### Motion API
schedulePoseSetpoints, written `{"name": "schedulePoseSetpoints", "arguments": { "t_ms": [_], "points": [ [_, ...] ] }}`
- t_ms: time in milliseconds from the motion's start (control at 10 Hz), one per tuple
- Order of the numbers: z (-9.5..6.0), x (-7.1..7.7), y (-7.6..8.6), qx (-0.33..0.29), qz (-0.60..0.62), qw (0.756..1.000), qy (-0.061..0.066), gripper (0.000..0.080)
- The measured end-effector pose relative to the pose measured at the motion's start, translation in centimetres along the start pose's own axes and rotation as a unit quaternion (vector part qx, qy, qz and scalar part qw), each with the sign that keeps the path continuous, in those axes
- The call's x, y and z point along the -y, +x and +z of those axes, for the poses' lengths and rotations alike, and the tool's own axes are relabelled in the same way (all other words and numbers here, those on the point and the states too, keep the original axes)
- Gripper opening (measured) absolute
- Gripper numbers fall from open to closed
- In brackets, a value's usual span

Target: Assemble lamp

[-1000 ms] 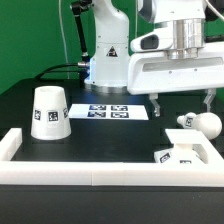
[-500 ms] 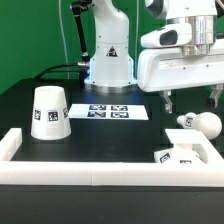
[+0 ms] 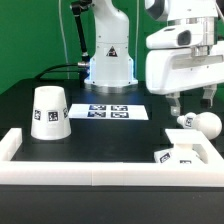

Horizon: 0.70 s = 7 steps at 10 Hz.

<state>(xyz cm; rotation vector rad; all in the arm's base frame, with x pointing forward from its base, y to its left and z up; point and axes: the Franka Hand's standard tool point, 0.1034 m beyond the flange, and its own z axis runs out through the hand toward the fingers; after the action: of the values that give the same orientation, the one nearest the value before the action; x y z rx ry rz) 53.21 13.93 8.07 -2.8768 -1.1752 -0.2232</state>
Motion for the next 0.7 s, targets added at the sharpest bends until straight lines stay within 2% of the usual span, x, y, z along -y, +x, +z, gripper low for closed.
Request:
{"name": "schedulePoseSetpoints", "arguments": {
  "t_ms": [200,500,600,700],
  "points": [
    [0.2,2.2,0.1,-0.009,-0.034,0.999,0.000,0.0698],
    [0.3,2.0,-0.2,-0.007,-0.020,1.000,0.001,0.0698],
    [0.5,3.1,-0.1,-0.008,0.003,1.000,0.004,0.0698],
    [0.7,4.7,0.1,-0.011,0.010,1.000,0.006,0.0698]
  ]
}}
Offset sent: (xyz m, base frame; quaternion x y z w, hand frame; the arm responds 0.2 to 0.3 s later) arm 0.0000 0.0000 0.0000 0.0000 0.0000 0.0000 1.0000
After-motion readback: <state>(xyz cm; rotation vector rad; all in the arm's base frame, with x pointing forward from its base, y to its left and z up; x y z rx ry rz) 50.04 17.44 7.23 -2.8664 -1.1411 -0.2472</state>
